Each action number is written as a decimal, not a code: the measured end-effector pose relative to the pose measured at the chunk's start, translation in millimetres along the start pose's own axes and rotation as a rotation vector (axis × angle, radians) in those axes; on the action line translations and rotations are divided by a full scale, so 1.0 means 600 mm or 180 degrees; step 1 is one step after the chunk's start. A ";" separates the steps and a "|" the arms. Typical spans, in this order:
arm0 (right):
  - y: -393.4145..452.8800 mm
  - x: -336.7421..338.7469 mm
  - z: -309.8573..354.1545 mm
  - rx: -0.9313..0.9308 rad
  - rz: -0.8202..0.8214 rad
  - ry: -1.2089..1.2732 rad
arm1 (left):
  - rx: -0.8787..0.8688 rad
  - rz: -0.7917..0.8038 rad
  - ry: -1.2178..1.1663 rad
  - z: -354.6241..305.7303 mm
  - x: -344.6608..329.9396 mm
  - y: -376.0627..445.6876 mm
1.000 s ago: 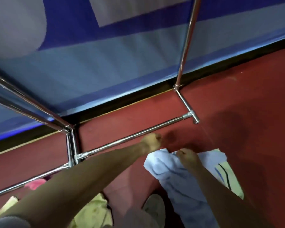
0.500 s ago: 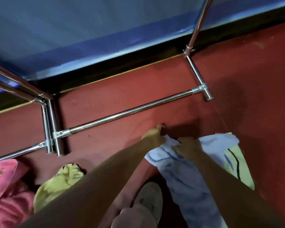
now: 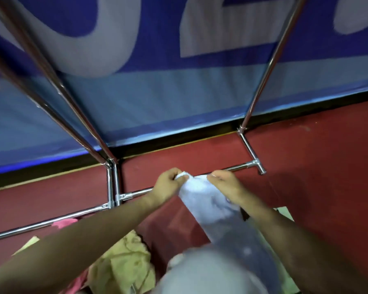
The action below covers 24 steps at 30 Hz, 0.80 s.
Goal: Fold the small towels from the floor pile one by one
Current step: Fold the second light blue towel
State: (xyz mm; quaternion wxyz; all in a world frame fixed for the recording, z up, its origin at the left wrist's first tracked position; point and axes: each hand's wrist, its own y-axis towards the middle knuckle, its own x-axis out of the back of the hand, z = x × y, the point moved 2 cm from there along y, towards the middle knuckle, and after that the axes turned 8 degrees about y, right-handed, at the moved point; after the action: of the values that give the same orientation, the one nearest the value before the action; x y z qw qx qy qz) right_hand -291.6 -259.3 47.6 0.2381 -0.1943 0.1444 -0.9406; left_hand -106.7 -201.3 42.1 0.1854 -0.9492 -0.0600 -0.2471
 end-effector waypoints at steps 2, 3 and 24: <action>-0.028 -0.019 0.093 0.0096 0.0331 0.0129 | 0.0014 -0.0227 -0.0106 -0.033 0.075 -0.052; -0.040 -0.029 0.133 0.0171 0.0465 0.0059 | 0.0004 -0.0314 -0.0150 -0.046 0.110 -0.079; -0.328 -0.266 0.392 0.1847 0.0218 -0.0389 | 0.0196 -0.1772 -0.1056 -0.046 0.366 -0.418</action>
State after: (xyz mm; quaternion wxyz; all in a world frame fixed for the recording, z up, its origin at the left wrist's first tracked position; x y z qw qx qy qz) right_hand -137.1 -54.8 279.6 0.3235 -0.1695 -0.1386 -0.9205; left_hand 20.5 25.0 253.0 0.1270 -0.9176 -0.3541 -0.1283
